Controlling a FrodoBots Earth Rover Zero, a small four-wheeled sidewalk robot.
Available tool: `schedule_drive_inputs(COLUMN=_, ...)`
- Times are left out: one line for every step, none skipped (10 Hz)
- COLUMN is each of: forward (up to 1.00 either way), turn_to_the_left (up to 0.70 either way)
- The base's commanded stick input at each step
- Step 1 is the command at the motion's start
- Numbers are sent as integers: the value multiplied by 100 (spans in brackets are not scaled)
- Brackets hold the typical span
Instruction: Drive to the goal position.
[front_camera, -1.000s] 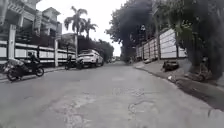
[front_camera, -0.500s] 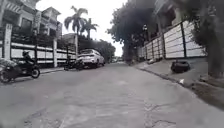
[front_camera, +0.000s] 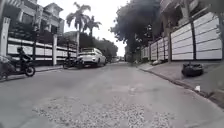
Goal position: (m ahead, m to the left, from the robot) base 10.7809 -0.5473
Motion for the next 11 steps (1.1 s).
schedule_drive_inputs(forward=100, turn_to_the_left=2)
schedule_drive_inputs(forward=100, turn_to_the_left=2)
schedule_drive_inputs(forward=100, turn_to_the_left=2)
schedule_drive_inputs(forward=100, turn_to_the_left=2)
schedule_drive_inputs(forward=100, turn_to_the_left=2)
schedule_drive_inputs(forward=100, turn_to_the_left=2)
schedule_drive_inputs(forward=100, turn_to_the_left=2)
schedule_drive_inputs(forward=100, turn_to_the_left=2)
schedule_drive_inputs(forward=100, turn_to_the_left=2)
schedule_drive_inputs(forward=100, turn_to_the_left=2)
schedule_drive_inputs(forward=100, turn_to_the_left=2)
